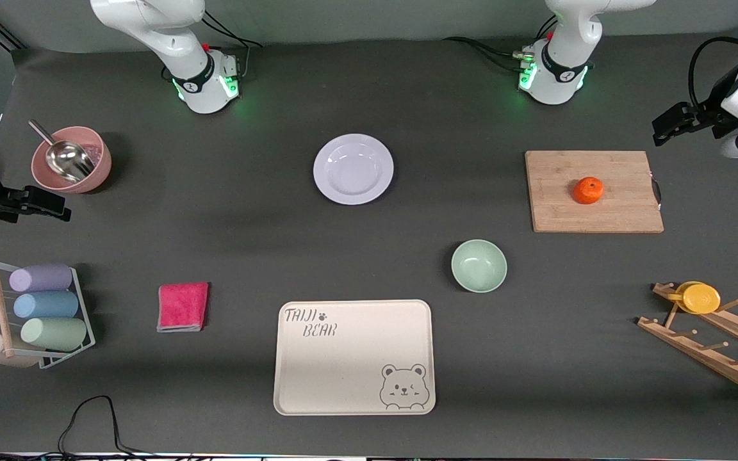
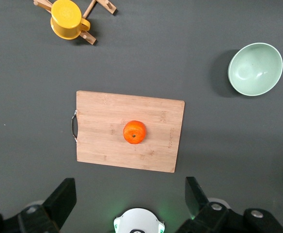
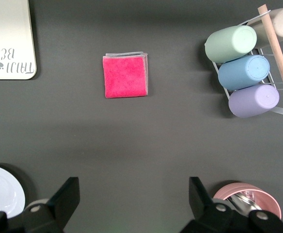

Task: Place orange and plate with both arms

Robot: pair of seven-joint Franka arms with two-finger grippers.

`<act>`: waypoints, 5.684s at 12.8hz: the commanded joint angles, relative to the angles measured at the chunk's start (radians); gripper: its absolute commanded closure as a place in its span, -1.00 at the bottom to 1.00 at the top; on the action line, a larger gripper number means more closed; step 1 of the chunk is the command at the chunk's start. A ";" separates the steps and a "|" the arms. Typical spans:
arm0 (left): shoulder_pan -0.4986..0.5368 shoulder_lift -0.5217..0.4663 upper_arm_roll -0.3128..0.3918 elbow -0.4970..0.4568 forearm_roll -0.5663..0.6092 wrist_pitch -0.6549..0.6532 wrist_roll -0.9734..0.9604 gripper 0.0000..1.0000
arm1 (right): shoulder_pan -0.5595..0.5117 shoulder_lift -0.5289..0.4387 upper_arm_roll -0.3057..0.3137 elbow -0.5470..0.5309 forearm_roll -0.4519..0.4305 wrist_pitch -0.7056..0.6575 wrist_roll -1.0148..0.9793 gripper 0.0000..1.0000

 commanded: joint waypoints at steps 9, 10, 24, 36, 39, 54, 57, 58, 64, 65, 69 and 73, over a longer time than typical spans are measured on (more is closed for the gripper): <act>-0.012 0.082 0.013 0.119 -0.003 -0.099 0.021 -1.00 | 0.011 -0.023 -0.003 -0.026 -0.009 0.005 0.030 -1.00; -0.003 0.087 0.016 0.128 0.000 -0.108 0.023 -1.00 | 0.013 -0.021 -0.003 -0.029 -0.007 0.005 0.031 -1.00; 0.073 -0.014 0.070 -0.097 0.034 -0.111 0.104 -1.00 | 0.079 -0.365 0.007 -0.357 0.025 0.030 0.166 -1.00; 0.024 -0.099 0.050 -0.807 0.025 0.577 -0.046 -1.00 | 0.100 -0.437 0.002 -0.854 0.394 0.350 -0.048 -1.00; 0.013 0.001 0.050 -0.814 0.025 0.692 -0.060 -1.00 | 0.094 -0.403 0.000 -1.020 0.644 0.478 -0.299 -1.00; 0.025 0.202 0.055 -0.943 0.043 1.099 0.016 -0.98 | 0.073 0.159 -0.003 -1.154 1.437 0.324 -1.297 -1.00; 0.025 0.217 0.058 -0.941 0.045 1.115 0.030 -0.98 | 0.073 0.213 -0.003 -1.154 1.500 0.290 -1.345 -1.00; 0.025 0.220 0.058 -0.939 0.049 1.115 0.044 -0.98 | 0.073 0.219 -0.003 -1.154 1.502 0.289 -1.345 -1.00; 0.045 0.240 0.059 -0.929 0.089 1.122 0.067 1.00 | 0.073 0.242 -0.004 -1.154 1.502 0.290 -1.329 -1.00; 0.046 0.245 0.059 -0.927 0.089 1.121 0.067 1.00 | 0.073 0.249 -0.004 -1.154 1.502 0.290 -1.329 -1.00; 0.046 0.219 0.059 -0.918 0.089 1.090 0.055 1.00 | 0.073 0.258 -0.006 -1.154 1.502 0.292 -1.328 -0.85; 0.034 0.046 0.050 -0.776 0.086 0.723 0.026 1.00 | 0.073 0.259 -0.007 -1.154 1.500 0.293 -1.329 -0.30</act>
